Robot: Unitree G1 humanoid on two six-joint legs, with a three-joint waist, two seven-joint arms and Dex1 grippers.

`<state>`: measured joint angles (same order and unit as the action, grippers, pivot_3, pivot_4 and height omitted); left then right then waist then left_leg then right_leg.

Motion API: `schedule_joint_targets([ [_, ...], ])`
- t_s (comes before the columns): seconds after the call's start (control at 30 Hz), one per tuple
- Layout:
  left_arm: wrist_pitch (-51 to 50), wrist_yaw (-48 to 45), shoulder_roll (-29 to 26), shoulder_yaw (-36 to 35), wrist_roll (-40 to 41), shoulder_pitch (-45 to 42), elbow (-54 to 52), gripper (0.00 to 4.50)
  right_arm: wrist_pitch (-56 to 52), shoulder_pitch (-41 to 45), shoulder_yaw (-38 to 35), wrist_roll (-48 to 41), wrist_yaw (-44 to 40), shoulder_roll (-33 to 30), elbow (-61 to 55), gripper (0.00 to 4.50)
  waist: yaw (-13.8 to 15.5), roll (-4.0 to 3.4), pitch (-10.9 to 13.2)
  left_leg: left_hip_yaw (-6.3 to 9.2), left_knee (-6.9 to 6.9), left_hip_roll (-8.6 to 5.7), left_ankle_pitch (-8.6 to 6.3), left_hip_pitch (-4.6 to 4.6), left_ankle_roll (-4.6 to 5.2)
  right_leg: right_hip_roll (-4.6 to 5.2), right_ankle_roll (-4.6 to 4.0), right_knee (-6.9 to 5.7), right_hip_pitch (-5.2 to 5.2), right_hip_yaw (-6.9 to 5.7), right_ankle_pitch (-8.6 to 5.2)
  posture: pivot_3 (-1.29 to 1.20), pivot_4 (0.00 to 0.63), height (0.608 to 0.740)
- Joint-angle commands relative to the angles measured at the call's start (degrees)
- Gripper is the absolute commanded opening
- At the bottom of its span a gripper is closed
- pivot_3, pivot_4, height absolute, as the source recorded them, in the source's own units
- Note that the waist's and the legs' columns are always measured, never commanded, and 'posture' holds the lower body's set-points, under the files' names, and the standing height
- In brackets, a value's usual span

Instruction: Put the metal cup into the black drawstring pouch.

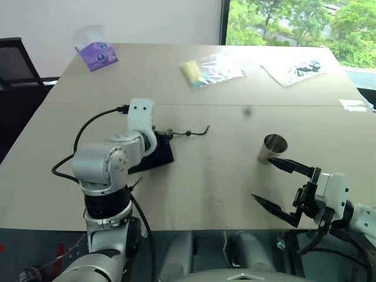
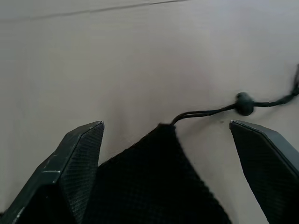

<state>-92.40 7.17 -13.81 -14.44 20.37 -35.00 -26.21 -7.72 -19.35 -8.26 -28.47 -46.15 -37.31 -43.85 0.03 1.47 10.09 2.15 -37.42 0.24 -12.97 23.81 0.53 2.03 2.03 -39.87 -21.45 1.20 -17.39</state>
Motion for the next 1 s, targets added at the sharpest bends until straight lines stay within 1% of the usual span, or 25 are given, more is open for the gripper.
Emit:
schedule_joint_targets([
  [0.03, -0.1, 13.5, 8.1, -4.8, 6.7, 1.4, -1.1, 4.45, -0.4, 0.6, -1.7, -2.1, -0.5, -0.8, -1.2, 4.5, 0.7, 0.07, 0.0, -0.02, -0.02, -0.03, 0.0, -0.01, 0.0, 0.05, 0.01, 0.01, 0.03, 0.01, 0.0, 0.0, 0.15, 0.74],
  [0.1, -0.1, 20.7, 11.1, -6.5, 12.5, 1.4, -0.5, 4.45, -0.6, 0.2, -2.2, -2.5, -0.8, -1.2, -1.4, 4.5, 0.9, 0.13, 0.0, 0.04, -0.02, -0.03, 0.0, 0.03, 0.0, 0.04, 0.01, 0.01, 0.02, -0.05, 0.01, 0.0, 0.15, 0.74],
  [0.17, -0.1, 27.5, 12.0, -7.9, 19.4, 1.4, 1.1, 4.45, -0.6, -0.5, -2.6, -2.5, -0.9, -1.4, -1.9, 4.5, 0.8, 0.13, 0.0, 0.06, -0.02, -0.03, 0.0, 0.03, -0.01, 0.03, 0.01, 0.0, 0.02, -0.06, 0.01, 0.0, 0.15, 0.74],
  [0.27, -0.1, 38.8, 9.5, -9.2, 34.2, 0.9, 5.4, 4.45, -1.1, -1.7, -3.5, -2.9, -0.5, -1.5, -2.9, 4.5, 0.7, 0.12, 0.0, 0.04, -0.02, -0.03, -0.01, 0.0, -0.01, 0.03, 0.01, -0.02, 0.02, -0.04, 0.01, 0.0, 0.15, 0.74],
  [0.4, -0.1, 52.2, -1.4, -6.1, 57.1, -0.5, 13.6, 4.45, -0.9, -3.0, -3.8, -2.7, -0.2, -1.4, -3.6, 4.5, 0.7, 0.11, 0.0, 0.03, -0.02, -0.02, 0.0, -0.04, -0.02, 0.03, 0.01, -0.06, 0.02, -0.01, 0.01, 0.0, 0.15, 0.74],
  [0.47, -0.1, 56.2, -7.3, -2.9, 65.7, -1.4, 16.6, 4.45, -0.8, -3.3, -3.5, -2.5, 0.1, -1.1, -3.7, 4.5, 0.7, 0.12, 0.0, 0.02, -0.02, -0.02, 0.0, -0.04, -0.03, 0.03, 0.01, -0.06, 0.02, -0.01, 0.01, 0.0, 0.15, 0.74],
  [0.5, -0.1, 58.2, -9.9, -1.1, 68.4, -1.5, 17.8, 4.21, -0.7, -3.3, -3.0, -2.2, 0.3, -0.9, -3.5, 4.5, 0.7, 0.12, 0.0, 0.03, -0.02, -0.02, 0.0, -0.04, -0.03, 0.03, 0.0, -0.06, 0.01, -0.02, 0.01, 0.0, 0.15, 0.74],
  [0.57, 4.6, 64.5, -16.4, 5.2, 77.9, -0.3, 19.4, 3.61, -0.5, -3.0, -2.1, -1.6, 0.7, -0.5, -3.4, 4.5, 0.8, 0.12, 0.0, 0.02, -0.02, -0.04, 0.02, -0.05, -0.06, 0.05, 0.0, -0.05, 0.01, -0.02, 0.01, 0.0, 0.15, 0.74],
  [0.6, 8.1, 67.4, -19.8, 8.7, 83.1, 0.4, 19.7, 3.21, -0.5, -2.9, -1.9, -1.5, 0.9, -0.4, -3.4, 4.5, 0.8, 0.12, 0.0, 0.02, -0.01, -0.04, 0.09, -0.05, -0.18, 0.07, 0.0, -0.04, 0.02, -0.01, 0.01, 0.0, 0.15, 0.74],
  [0.67, 13.3, 71.0, -24.4, 14.4, 89.8, 1.2, 19.9, 2.35, -0.8, -2.2, -1.3, -1.3, 1.5, -0.1, -3.6, 4.5, 0.8, 0.11, 0.0, 0.02, 0.0, -0.04, 0.15, -0.05, -0.28, 0.11, -0.01, -0.04, 0.02, -0.01, 0.01, 0.0, 0.15, 0.74],
  [0.7, 14.8, 71.3, -25.8, 16.6, 91.5, 1.2, 20.0, 2.11, -0.9, -2.0, -1.1, -1.2, 1.7, -0.1, -3.7, 4.5, 0.8, 0.09, 0.0, 0.02, 0.0, -0.04, 0.15, -0.05, -0.29, 0.13, -0.01, -0.03, 0.02, -0.01, 0.01, 0.0, 0.15, 0.74],
  [0.73, 15.8, 71.0, -26.7, 18.3, 92.3, 1.1, 20.0, 1.55, -1.0, -1.8, -1.0, -1.0, 1.9, 0.0, -3.7, 4.5, 0.9, 0.1, 0.0, 0.0, 0.0, -0.05, 0.15, -0.05, -0.29, 0.14, -0.01, -0.04, 0.02, 0.0, 0.01, 0.0, 0.15, 0.74],
  [0.77, 16.8, 70.8, -27.9, 20.2, 92.6, 0.8, 20.1, 1.33, -0.9, -1.7, -0.9, -1.0, 2.0, -0.1, -3.6, 4.5, 0.9, 0.1, 0.0, 0.01, 0.0, -0.05, 0.15, -0.05, -0.29, 0.13, -0.02, -0.02, 0.03, -0.03, 0.01, 0.0, 0.15, 0.74],
  [0.83, 18.2, 69.2, -29.9, 22.9, 92.6, 0.2, 20.4, 0.4, -0.9, -1.5, -0.8, -0.8, 2.4, -0.1, -3.6, 4.5, 0.9, 0.08, -0.1, 0.01, 0.0, -0.07, 0.16, -0.06, -0.3, 0.12, -0.03, -0.01, 0.04, -0.03, 0.01, 0.0, 0.15, 0.74],
  [0.87, 17.9, 66.6, -30.7, 23.7, 91.7, -0.5, 20.6, 0.03, -0.9, -1.5, -0.7, -0.7, 2.5, -0.1, -3.6, 4.5, 0.8, 0.07, -0.1, -0.01, 0.01, -0.07, 0.16, -0.08, -0.3, 0.11, -0.03, -0.01, 0.05, -0.03, 0.01, 0.0, 0.15, 0.74],
  [0.93, 15.1, 57.5, -32.0, 24.5, 83.5, -3.1, 20.6, 0.03, -0.9, -1.2, -0.6, -0.5, 3.0, 0.1, -3.7, 4.5, 0.8, 0.06, -0.1, -0.03, 0.03, -0.08, 0.16, -0.1, -0.31, 0.06, -0.04, -0.02, 0.05, -0.02, 0.0, 0.0, 0.15, 0.74],
  [1.0, 14.3, 41.1, -33.7, 26.2, 72.3, -6.9, 17.8, 0.03, -0.9, -1.0, -0.3, -0.3, 3.4, 0.1, -3.6, 4.5, 0.8, 0.07, -0.1, -0.04, 0.04, -0.1, 0.18, -0.11, -0.33, -0.18, -0.04, -0.02, 0.05, -0.04, 0.0, 0.0, 0.15, 0.74],
])
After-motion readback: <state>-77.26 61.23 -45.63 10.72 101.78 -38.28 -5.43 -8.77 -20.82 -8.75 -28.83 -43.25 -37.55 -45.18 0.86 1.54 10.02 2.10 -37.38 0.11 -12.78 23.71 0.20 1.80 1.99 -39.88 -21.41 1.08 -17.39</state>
